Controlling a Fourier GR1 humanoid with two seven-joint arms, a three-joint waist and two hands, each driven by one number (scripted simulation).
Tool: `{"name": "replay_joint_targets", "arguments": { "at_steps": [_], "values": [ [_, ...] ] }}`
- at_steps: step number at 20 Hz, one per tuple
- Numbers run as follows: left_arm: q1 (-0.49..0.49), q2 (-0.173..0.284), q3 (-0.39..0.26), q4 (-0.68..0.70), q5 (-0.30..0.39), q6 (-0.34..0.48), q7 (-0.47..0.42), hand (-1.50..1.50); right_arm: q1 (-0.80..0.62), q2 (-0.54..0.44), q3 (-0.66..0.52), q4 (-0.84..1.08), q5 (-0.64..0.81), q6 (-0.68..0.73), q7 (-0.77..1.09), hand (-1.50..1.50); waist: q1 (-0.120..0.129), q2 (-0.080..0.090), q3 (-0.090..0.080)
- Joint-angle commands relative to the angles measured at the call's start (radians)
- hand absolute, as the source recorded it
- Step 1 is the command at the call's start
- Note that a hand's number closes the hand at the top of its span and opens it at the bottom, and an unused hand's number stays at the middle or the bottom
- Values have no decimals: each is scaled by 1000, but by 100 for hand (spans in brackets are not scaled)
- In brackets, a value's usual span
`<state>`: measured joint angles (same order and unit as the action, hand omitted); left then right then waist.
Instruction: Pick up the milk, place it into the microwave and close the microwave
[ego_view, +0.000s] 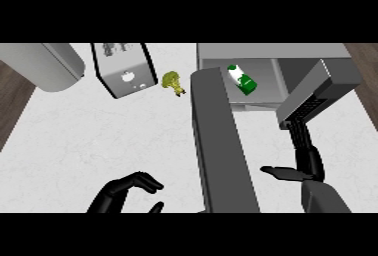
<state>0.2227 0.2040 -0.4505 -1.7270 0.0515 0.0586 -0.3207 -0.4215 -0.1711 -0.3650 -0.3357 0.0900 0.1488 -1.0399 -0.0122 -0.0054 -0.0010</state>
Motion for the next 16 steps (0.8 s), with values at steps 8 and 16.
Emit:
{"name": "replay_joint_targets", "arguments": {
  "at_steps": [8, 16],
  "values": [
    [-152, 27, -91, 176, -184, -50, 52, 150, 237, -21, 57, -317, -87, 208, 6, -150, -25, -2, -1],
    [-259, -150, -216, 329, -272, -41, 115, 150, 455, -16, 111, -726, -188, 227, 174, -150, -29, -2, -2]
  ]
}}
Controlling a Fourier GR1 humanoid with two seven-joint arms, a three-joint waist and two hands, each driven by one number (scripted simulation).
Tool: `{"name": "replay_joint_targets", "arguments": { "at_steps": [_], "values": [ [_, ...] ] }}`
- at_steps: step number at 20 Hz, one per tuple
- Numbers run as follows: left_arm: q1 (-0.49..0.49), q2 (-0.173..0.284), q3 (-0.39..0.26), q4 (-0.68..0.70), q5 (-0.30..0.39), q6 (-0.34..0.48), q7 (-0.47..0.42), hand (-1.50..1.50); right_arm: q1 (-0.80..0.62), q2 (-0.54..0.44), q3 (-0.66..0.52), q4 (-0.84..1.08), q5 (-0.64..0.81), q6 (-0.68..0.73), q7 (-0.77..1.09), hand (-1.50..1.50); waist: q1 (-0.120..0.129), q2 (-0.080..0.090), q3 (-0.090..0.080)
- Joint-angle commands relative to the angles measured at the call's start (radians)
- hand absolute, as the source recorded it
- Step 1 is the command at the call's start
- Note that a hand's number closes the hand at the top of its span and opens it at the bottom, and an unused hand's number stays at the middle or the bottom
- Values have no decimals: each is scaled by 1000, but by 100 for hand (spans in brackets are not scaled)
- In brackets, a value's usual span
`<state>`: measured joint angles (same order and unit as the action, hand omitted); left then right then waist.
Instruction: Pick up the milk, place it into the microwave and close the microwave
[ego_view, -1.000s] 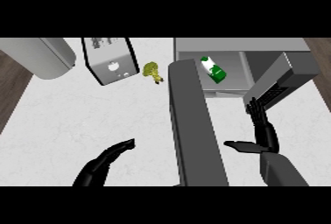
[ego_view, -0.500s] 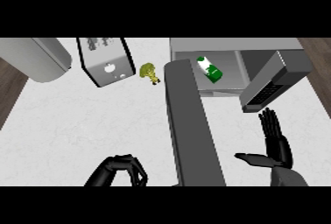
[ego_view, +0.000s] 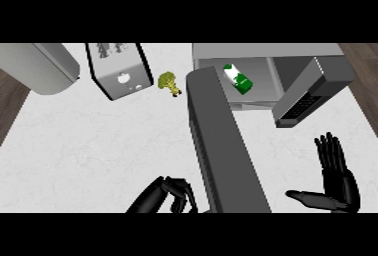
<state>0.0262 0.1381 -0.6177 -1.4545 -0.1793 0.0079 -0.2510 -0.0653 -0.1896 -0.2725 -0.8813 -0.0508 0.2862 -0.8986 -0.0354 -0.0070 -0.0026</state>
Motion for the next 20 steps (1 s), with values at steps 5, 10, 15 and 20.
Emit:
{"name": "replay_joint_targets", "arguments": {
  "at_steps": [5, 10, 15, 20],
  "values": [
    [-197, -135, -112, 251, 11, 81, 0, 150, 235, -53, 16, -377, -143, 173, 121, -150, -5, 6, 0],
    [-362, -137, -250, 377, 182, 237, 1, 150, 293, -50, 52, -523, -203, 212, 171, -150, -20, 11, 0],
    [-506, -138, -314, 434, 282, 335, 16, 150, 282, -62, 89, -658, -223, 184, 275, -150, -81, 20, -4],
    [-574, -138, -387, 438, 389, 426, 47, 150, 295, -81, 109, -717, -258, 215, 323, -150, -114, 27, -3]
  ]
}}
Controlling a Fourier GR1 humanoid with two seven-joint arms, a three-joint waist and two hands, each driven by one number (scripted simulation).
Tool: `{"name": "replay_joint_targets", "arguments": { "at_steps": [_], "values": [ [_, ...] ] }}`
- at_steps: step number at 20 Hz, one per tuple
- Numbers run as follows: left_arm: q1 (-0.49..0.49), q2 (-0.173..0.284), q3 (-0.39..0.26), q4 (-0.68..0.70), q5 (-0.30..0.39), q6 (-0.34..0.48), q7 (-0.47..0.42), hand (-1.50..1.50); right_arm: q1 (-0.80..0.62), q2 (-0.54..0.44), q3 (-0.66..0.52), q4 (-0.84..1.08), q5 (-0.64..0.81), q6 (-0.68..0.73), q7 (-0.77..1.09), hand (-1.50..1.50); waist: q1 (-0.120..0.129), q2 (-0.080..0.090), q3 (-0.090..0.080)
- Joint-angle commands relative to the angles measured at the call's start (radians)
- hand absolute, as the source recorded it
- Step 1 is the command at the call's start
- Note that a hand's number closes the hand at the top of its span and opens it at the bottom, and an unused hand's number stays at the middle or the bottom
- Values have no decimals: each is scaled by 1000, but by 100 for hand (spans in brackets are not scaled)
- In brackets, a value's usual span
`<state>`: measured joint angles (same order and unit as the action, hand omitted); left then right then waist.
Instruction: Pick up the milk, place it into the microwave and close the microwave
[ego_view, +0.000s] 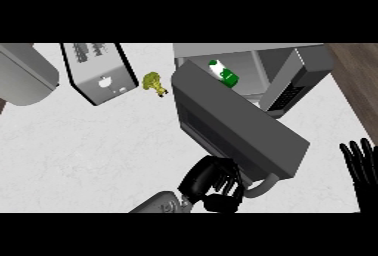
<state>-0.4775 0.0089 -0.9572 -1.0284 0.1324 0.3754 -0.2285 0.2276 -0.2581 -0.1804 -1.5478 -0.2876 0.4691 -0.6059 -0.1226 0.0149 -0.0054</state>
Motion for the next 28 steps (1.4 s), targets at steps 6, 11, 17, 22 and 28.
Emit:
{"name": "replay_joint_targets", "arguments": {
  "at_steps": [6, 11, 17, 22, 28],
  "values": [
    [-144, -9, 67, 3, 187, 156, -43, 150, -25, -56, -8, -91, -61, 52, 49, -150, -88, 24, -7],
    [-203, -9, 105, 6, 258, 217, -122, -150, -58, -62, -9, -129, -77, 44, 64, -150, -131, 35, -7],
    [-290, -9, 139, 67, 318, 259, -164, -150, -70, -76, -3, -143, -134, 78, 94, -150, -181, 51, -3],
    [-351, -9, 156, 107, 369, 285, -188, -150, -110, -109, -19, -147, -182, 99, 119, -150, -204, 61, -1],
    [-402, -9, 168, 161, 423, 294, -224, -150, -138, -136, -11, -154, -234, 131, 152, -150, -229, 73, 0]
  ]
}}
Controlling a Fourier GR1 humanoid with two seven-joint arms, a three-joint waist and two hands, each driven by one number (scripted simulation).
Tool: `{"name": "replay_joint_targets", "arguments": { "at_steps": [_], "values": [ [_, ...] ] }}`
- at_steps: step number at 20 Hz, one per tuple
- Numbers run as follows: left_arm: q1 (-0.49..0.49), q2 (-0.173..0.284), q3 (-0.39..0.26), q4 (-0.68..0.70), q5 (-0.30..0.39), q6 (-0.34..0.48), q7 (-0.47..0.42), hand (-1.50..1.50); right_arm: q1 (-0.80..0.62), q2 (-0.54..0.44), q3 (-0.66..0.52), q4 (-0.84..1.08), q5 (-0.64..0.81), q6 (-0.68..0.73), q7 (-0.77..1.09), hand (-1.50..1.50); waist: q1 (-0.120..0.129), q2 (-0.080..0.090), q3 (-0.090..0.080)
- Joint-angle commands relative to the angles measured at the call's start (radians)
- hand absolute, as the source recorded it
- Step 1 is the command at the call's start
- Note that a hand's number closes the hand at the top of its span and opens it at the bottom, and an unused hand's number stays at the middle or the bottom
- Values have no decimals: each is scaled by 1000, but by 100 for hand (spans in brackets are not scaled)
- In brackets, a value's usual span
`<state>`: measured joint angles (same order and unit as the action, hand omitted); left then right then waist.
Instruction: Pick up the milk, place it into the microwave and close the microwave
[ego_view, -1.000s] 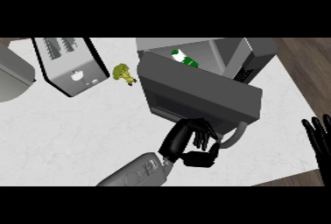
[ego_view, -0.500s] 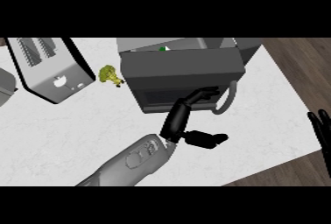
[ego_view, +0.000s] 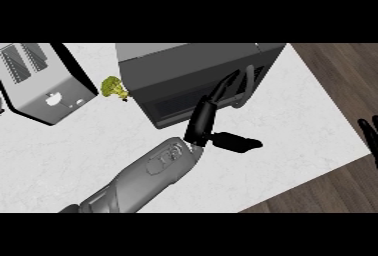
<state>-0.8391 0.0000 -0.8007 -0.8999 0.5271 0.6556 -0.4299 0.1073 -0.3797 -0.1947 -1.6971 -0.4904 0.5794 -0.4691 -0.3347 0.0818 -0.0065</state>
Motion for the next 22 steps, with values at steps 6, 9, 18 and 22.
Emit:
{"name": "replay_joint_targets", "arguments": {
  "at_steps": [6, 9, 18, 22],
  "values": [
    [-79, 0, 15, 70, 72, 19, -52, -150, -51, -44, -3, -10, -70, 36, 41, -150, -41, 13, 2],
    [-93, 0, 18, 85, 93, 24, -70, -150, -49, -40, 8, -5, -97, 50, 50, -150, -52, 15, 3],
    [-113, 0, 9, 115, 151, 29, -118, -150, -84, -78, -12, -3, -135, 40, 88, -150, -72, 19, 2],
    [-111, 0, -5, 127, 163, 41, -149, -150, -107, -103, -28, -1, -153, 39, 103, -150, -76, 20, 2]
  ]
}}
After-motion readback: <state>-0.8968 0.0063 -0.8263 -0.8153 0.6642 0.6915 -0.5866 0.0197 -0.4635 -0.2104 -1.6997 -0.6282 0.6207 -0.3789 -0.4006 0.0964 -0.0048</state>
